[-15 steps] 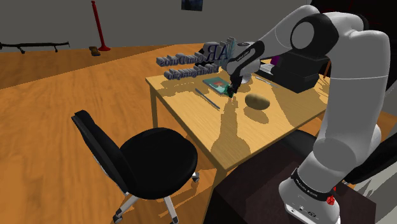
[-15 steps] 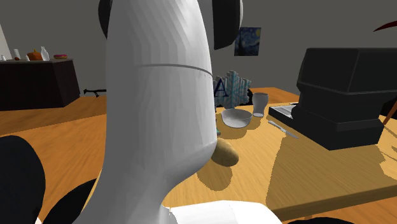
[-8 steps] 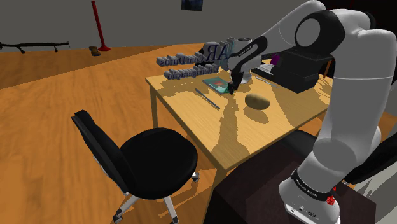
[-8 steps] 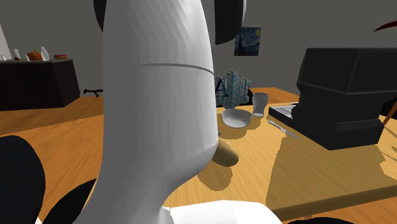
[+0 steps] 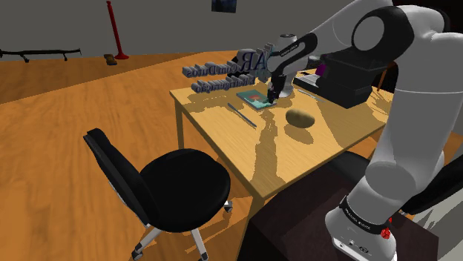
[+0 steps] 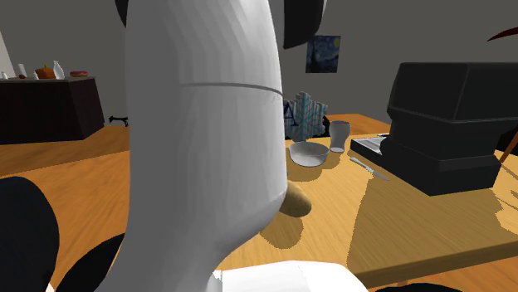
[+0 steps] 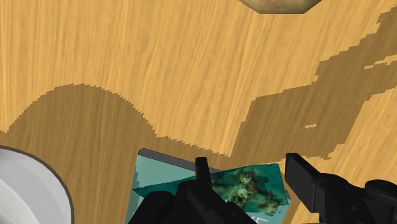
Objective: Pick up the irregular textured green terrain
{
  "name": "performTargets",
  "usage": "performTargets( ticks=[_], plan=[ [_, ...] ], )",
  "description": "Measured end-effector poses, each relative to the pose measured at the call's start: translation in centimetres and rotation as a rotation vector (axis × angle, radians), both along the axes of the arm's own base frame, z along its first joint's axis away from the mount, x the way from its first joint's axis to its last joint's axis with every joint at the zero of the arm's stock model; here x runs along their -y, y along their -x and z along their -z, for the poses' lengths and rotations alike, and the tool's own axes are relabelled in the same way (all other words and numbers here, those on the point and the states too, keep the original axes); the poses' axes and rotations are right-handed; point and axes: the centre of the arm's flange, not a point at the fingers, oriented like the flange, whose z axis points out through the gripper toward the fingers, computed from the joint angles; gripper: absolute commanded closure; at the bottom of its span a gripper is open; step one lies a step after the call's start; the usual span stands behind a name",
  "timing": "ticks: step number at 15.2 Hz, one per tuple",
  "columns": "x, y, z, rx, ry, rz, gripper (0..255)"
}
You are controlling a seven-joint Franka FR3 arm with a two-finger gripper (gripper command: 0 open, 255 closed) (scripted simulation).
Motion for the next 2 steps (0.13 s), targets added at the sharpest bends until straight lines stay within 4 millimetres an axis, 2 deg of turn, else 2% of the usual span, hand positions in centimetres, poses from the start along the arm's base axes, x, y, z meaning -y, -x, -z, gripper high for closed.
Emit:
performTargets(
  ticks=[2],
  plan=[
    [0.09,-0.03,-0.82,0.000,0.000,0.000,255]
  ],
)
